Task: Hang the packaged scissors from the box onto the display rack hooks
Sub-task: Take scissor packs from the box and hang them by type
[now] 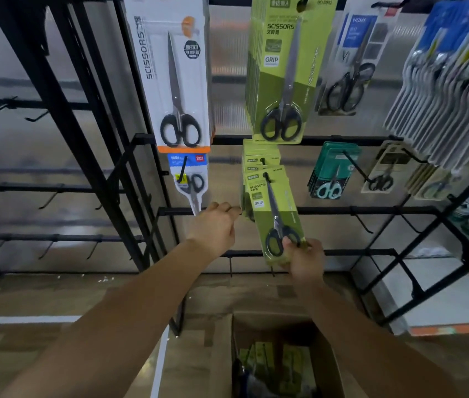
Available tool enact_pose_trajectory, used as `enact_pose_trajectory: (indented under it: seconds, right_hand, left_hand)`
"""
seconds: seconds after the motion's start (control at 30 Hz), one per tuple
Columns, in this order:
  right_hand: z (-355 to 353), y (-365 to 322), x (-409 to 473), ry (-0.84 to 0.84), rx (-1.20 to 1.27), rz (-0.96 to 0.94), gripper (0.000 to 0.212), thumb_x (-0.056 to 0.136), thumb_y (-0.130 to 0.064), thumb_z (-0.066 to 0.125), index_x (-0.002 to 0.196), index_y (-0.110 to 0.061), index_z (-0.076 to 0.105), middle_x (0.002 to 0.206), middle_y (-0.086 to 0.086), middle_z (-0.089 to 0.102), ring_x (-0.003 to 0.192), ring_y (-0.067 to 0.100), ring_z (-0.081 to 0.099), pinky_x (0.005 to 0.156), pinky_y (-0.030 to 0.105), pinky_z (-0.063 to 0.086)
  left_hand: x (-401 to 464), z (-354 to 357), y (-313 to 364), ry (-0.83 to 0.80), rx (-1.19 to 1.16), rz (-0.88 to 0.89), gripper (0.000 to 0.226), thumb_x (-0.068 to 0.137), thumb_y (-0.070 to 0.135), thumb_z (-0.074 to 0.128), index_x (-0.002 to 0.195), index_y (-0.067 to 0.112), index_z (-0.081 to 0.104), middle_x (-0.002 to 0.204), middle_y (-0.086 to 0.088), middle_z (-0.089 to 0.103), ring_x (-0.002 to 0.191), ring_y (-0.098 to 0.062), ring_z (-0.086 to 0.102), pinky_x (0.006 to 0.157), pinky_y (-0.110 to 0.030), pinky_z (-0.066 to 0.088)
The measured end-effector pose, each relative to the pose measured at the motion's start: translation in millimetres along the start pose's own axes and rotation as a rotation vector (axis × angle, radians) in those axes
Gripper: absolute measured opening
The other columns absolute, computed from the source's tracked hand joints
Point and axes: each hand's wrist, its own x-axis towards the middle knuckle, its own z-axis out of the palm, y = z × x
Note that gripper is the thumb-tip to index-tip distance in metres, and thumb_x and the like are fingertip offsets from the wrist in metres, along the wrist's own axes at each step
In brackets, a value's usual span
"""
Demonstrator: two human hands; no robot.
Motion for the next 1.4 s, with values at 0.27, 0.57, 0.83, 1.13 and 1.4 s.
enact_pose_trajectory:
  seconds: [0.27,0.57,0.83,1.13,1.4]
  right_hand:
    - [7,-59,33,-0.234,-0.807,-0.146,0.069,0.089,-0.026,0.058,0.144,-0.008,0.022,0.143,0.019,0.032,0.123,0.035,0.043,0.094,0.037,0.045]
    - [-29,-86,44,-0.360,-1.298,-0.775,0.030,0.094,-0.015,0.042,0.121,-0.011,0.053,0.119,0.011,0.054,0.109,0.028,0.052,0.080,0.031,0.045]
    - [-90,42,101,-0.635,-1.434,-0.569,0.032,0.094,-0.016,0.043,0.124,-0.012,0.050,0.119,0.012,0.054,0.108,0.030,0.053,0.084,0.035,0.046]
    - [-132,325,201,-0.763,-1.341,-0.168,0.025,0.089,-0.015,0.050,0.110,-0.014,0.064,0.115,0.008,0.063,0.114,0.024,0.052,0.098,0.027,0.032]
    - [-129,600,288,-0.345,-1.119,0.460,0.014,0.092,-0.020,0.052,0.096,-0.010,0.060,0.107,0.013,0.062,0.063,0.014,0.049,0.041,0.019,0.033]
  left_hand:
    - [8,-8,26,-0.084,0.109,0.015,0.044,0.091,0.010,0.043,0.134,0.016,0.047,0.122,-0.008,0.053,0.116,-0.028,0.045,0.084,-0.038,0.048]
    - [24,2,85,-0.202,0.197,-0.103,0.041,0.090,0.010,0.045,0.130,0.017,0.047,0.123,-0.011,0.056,0.116,-0.030,0.048,0.085,-0.039,0.045]
    - [13,108,118,-0.548,0.155,-0.277,0.033,0.093,0.010,0.043,0.125,0.012,0.051,0.121,-0.011,0.055,0.110,-0.029,0.053,0.078,-0.035,0.044]
    - [-66,375,83,-0.870,-0.105,-0.497,0.042,0.098,0.019,0.041,0.140,0.017,0.041,0.146,-0.006,0.040,0.133,-0.023,0.038,0.106,-0.031,0.030]
    - [-128,656,64,-0.831,-0.379,-0.675,0.031,0.096,0.017,0.047,0.126,0.014,0.055,0.126,-0.010,0.057,0.109,-0.024,0.056,0.084,-0.026,0.043]
